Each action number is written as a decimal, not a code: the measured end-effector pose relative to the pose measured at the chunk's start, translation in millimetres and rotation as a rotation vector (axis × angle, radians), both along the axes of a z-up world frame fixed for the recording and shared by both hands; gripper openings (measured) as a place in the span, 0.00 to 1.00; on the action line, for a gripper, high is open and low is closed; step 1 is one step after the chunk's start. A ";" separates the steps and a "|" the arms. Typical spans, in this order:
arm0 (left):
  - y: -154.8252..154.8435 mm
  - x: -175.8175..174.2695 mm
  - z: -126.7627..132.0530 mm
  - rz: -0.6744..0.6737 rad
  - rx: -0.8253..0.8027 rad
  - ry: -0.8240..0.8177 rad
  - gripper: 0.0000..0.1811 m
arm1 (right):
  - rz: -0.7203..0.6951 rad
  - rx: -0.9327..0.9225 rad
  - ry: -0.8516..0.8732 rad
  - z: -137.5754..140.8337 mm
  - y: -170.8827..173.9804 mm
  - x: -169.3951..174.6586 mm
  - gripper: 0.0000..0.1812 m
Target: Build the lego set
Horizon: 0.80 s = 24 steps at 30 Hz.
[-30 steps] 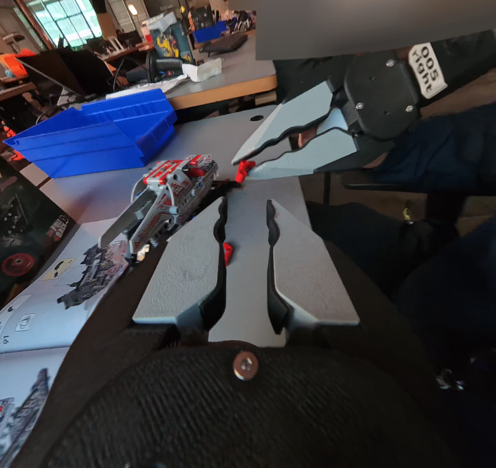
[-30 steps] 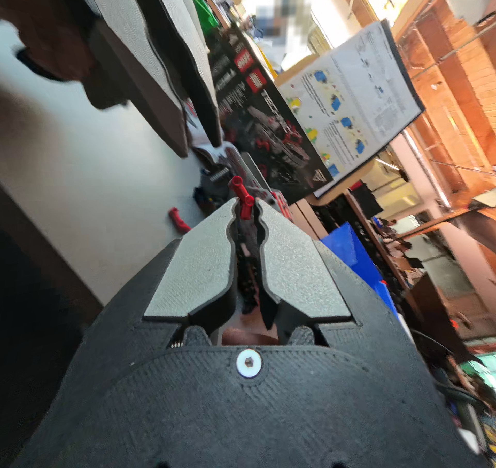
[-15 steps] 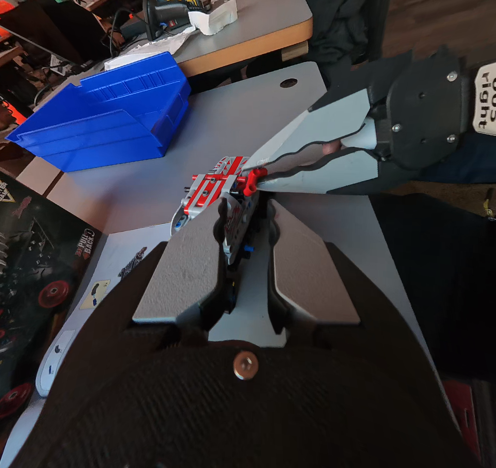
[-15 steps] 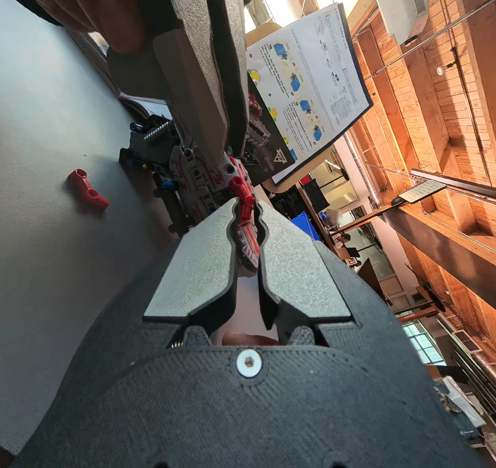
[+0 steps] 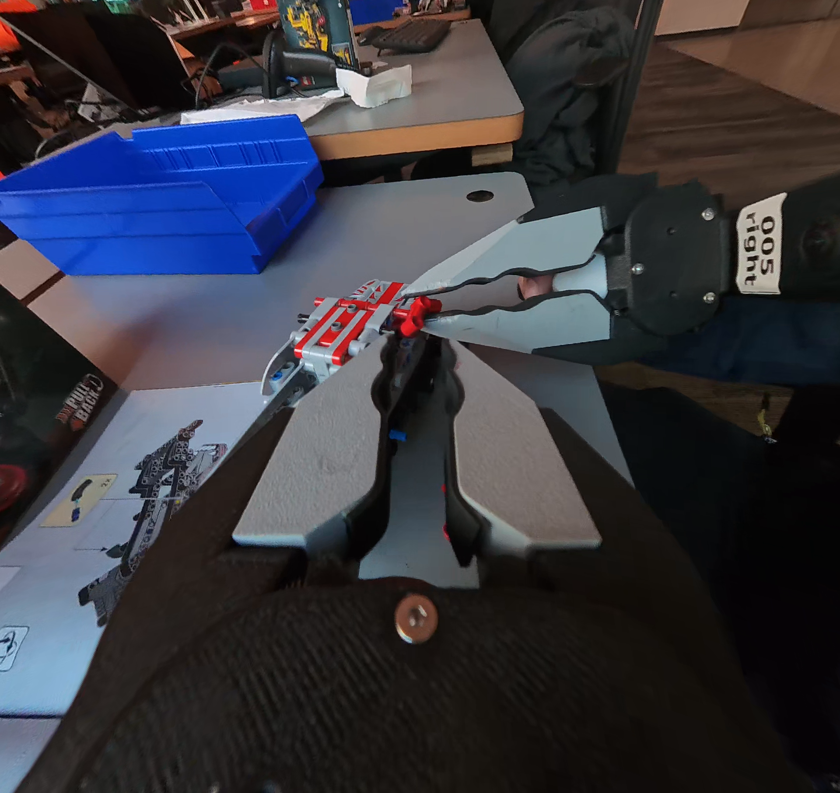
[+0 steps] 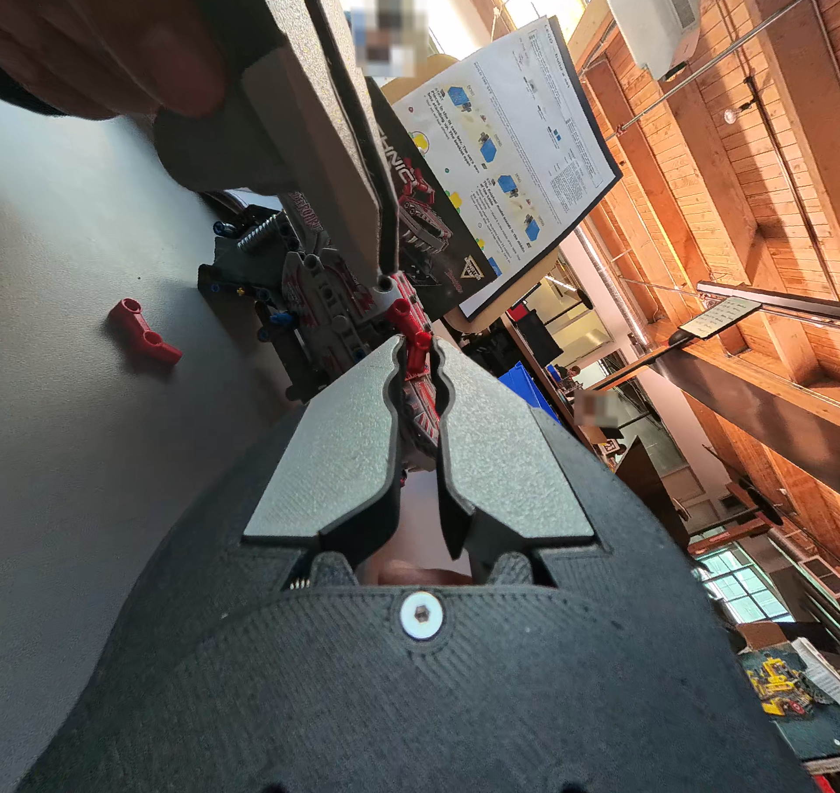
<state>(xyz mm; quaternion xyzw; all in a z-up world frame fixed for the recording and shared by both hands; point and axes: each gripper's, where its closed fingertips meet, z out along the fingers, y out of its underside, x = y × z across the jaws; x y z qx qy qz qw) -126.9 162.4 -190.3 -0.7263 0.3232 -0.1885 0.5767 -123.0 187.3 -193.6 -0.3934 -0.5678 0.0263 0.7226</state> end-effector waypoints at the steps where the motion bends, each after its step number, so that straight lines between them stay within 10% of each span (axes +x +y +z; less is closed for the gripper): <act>1: -0.3 -1.2 -0.4 0.008 -0.003 -0.003 0.09 | 0.003 0.003 -0.002 -0.2 -0.7 -0.2 0.03; 24: -8.1 12.2 -8.7 0.010 0.007 -0.009 0.08 | 0.027 -0.041 0.013 -4.6 -0.4 0.5 0.04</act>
